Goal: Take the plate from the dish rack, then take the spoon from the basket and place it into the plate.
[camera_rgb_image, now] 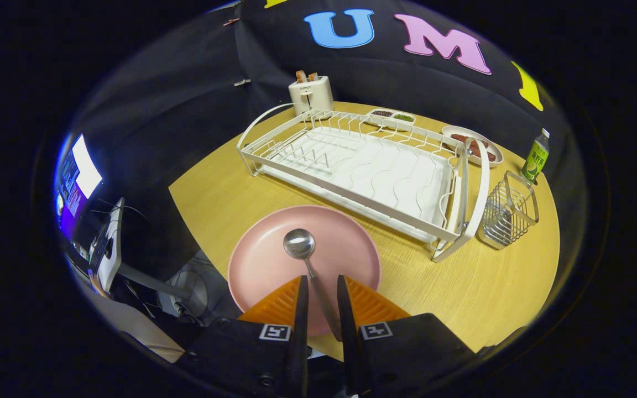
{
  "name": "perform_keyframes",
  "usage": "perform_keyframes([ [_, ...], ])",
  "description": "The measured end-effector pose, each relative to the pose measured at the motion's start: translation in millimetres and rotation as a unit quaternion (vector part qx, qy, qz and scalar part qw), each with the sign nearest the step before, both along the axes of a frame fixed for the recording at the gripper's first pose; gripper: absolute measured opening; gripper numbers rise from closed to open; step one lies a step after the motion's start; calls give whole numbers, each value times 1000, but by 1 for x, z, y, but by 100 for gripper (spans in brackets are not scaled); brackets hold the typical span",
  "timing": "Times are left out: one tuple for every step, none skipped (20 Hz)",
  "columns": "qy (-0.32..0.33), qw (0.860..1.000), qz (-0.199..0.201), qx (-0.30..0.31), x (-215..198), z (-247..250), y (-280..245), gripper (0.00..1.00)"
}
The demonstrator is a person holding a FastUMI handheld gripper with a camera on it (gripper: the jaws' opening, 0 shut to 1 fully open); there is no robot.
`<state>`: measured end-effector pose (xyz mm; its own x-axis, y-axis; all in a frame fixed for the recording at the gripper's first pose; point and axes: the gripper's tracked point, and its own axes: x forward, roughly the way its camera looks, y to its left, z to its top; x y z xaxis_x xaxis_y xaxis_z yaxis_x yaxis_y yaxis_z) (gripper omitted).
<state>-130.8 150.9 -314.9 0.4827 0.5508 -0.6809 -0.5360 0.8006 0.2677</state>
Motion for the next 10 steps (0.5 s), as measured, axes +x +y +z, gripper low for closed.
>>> perform_keyframes([
  [-1, 1000, -4, 2, 1, 2, -1, 33],
  [-2, 1000, -10, 2, 5, 2, -3, 38],
  [1, 1000, -16, 1, 7, 3, -5, 41],
  [0, 1000, -21, 3, 9, 7, -7, 50],
  [-1, 1000, -26, 6, 11, 10, -7, 55],
  [0, 1000, -29, 7, 11, 13, -9, 65],
  [2, 999, -32, 8, 11, 15, -11, 71],
  [4, 999, -35, 10, 12, 19, -11, 85],
  [4, 999, -39, 15, 13, 25, -12, 93],
  [1, 999, -45, 21, 17, 34, -12, 100],
])
